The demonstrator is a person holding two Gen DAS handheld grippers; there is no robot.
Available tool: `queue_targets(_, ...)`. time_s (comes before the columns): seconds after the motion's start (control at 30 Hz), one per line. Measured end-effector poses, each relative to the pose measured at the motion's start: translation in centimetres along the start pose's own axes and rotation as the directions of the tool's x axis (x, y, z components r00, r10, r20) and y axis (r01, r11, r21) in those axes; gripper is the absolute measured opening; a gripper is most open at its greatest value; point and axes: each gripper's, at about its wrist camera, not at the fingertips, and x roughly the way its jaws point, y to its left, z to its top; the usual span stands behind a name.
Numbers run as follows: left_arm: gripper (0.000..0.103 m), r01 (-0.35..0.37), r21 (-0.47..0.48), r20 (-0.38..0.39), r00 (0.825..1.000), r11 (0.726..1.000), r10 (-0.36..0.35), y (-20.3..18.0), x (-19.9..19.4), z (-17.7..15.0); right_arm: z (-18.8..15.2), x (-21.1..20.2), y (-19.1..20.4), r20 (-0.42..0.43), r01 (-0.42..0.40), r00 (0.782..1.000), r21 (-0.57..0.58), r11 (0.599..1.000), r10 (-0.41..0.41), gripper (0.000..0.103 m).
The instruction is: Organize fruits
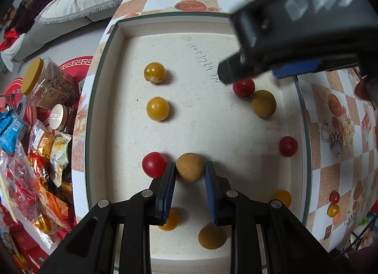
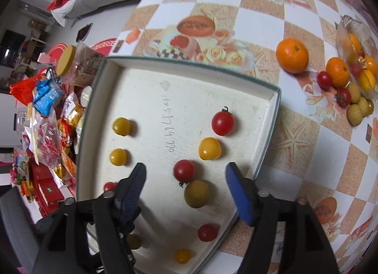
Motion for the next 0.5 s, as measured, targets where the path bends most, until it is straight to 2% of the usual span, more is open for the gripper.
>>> queue_targets(0.03, 0.05, 0.001, -0.004, -0.004, 1.0, 1.0, -0.001, 0.0, -0.1, -0.1, 0.0, -0.4, 0.1, 0.007, 0.002, 1.0, -0.002, 1.0, -0.002, 0.08)
queue_targets(0.1, 0.081, -0.008, -0.017, 0.023, 1.0, 1.0, 0.008, 0.0, -0.9, -0.3, -0.3, -1.2, 0.0, 0.018, 0.008, 1.0, -0.003, 1.0, -0.008, 0.08)
queue_targets(0.17, 0.081, -0.015, -0.018, 0.052, 0.999, 1.0, 0.016, -0.2, -1.6, -0.4, -0.6, -1.9, -0.2, 0.026, 0.019, 0.999, 0.008, 1.0, -0.019, 0.081)
queue_targets(0.43, 0.083, 0.009, -0.03, 0.016, 1.0, 1.0, -0.009, -0.3, -2.8, -0.2, -2.6, -4.3, -0.7, 0.061, 0.078, 0.995, 0.007, 0.997, -0.078, 0.088)
queue_targets(0.47, 0.089, -0.006, -0.031, 0.016, 1.0, 1.0, 0.006, -0.2, -3.2, -0.2, -3.0, -4.7, -0.7, 0.065, 0.085, 0.994, 0.001, 0.996, -0.085, 0.088)
queue_targets(0.5, 0.103, -0.014, -0.032, 0.013, 1.0, 0.999, 0.015, 0.0, -3.3, -0.2, -3.3, -5.0, -0.7, 0.066, 0.094, 0.993, -0.006, 0.996, -0.094, 0.088)
